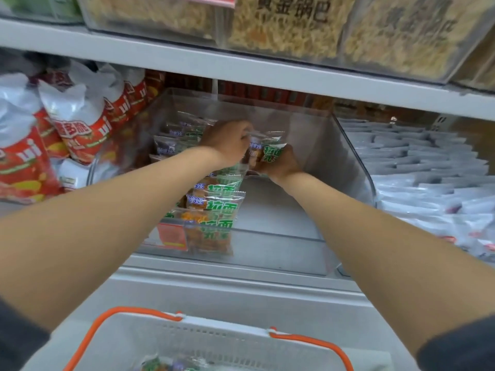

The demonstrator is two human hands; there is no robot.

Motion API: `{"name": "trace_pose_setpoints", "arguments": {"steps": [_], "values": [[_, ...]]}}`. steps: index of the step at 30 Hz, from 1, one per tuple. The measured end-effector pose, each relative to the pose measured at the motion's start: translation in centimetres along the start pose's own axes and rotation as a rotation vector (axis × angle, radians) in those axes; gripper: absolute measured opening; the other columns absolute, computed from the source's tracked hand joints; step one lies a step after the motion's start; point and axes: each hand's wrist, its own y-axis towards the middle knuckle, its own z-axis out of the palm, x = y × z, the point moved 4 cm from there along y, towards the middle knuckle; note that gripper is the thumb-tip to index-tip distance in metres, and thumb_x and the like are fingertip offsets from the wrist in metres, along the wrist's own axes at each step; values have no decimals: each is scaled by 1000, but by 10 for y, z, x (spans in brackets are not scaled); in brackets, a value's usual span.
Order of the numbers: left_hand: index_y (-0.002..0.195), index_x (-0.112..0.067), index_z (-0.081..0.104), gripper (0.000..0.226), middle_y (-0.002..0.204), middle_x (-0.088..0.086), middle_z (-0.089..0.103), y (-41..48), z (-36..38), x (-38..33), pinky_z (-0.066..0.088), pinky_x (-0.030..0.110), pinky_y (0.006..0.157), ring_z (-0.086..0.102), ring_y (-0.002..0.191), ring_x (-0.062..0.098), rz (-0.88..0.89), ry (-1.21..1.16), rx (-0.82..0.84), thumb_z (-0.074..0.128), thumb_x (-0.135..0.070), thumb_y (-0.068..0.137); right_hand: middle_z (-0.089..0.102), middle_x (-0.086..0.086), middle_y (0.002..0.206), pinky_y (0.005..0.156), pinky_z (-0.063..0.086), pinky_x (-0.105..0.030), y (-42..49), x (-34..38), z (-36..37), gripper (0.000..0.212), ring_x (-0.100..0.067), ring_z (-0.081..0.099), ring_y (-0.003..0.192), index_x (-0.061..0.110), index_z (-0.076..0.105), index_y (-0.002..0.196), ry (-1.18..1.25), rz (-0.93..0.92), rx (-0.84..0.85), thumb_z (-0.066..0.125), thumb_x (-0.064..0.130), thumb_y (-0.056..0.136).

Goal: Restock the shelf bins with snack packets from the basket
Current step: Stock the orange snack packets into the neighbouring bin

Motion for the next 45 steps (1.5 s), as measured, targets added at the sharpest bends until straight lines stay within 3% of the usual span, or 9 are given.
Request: {"name": "trace_pose_setpoints", "arguments": {"steps": [3,8,11,15,20,24,28,39,45], "values": [[136,-22,53,38,126,3,64,-3,-1,-1,48,35,90,62,104,28,19,19,17,39,-25,102,60,0,116,86,55,-33,21,-14,7,89,-21,61,102,10,44,130,55,-29,30,85,40,57],[141,-25,48,39,133,1,59,-5,-2,-2,48,34,88,63,102,28,14,-6,43,38,-28,103,67,0,92,65,50,-23,-2,-9,0,35,-16,63,81,11,62,107,-26,42,39,75,17,75],[142,-21,47,41,141,1,53,-9,-8,-6,43,36,103,54,123,24,-3,17,35,40,-31,103,60,-6,101,61,43,-25,-11,-4,-6,42,-21,56,86,6,55,118,-137,103,41,71,14,81],[133,-22,54,35,133,1,58,-23,-22,-16,46,32,90,59,111,23,-66,92,-23,43,-33,102,53,-10,100,60,42,-28,-30,6,-16,48,-23,54,83,1,45,127,-208,109,27,66,9,84],[99,-19,56,10,101,5,64,-69,-39,-37,52,37,77,60,89,27,-90,66,-113,56,-23,90,57,-6,82,63,39,-29,-83,29,-34,17,-26,53,79,17,51,74,-258,-199,-3,61,8,85],[85,-20,48,8,79,0,59,-122,-55,-60,37,33,61,53,74,28,-61,3,-220,55,-19,84,63,0,86,77,49,-29,-140,43,-53,25,-15,57,78,12,64,105,-90,-421,-189,61,6,81],[81,-22,45,12,68,-3,56,-180,-61,-69,38,36,57,54,71,26,-56,-77,-214,57,-20,83,60,3,74,68,43,-23,-201,46,-52,19,-12,51,63,11,67,94,-66,-667,-253,60,1,79],[81,-27,58,5,74,-9,61,-315,17,10,54,40,71,61,74,16,-277,-114,307,62,-24,84,62,11,78,62,40,-13,-282,-67,42,15,-5,51,58,17,68,93,-142,-405,181,61,8,83],[93,-29,58,8,91,-9,65,-356,58,57,54,33,75,65,80,14,-330,98,635,54,-23,90,66,-5,112,85,50,-34,-296,-187,96,23,-22,61,97,15,62,113,-613,-132,670,58,18,91]]}}
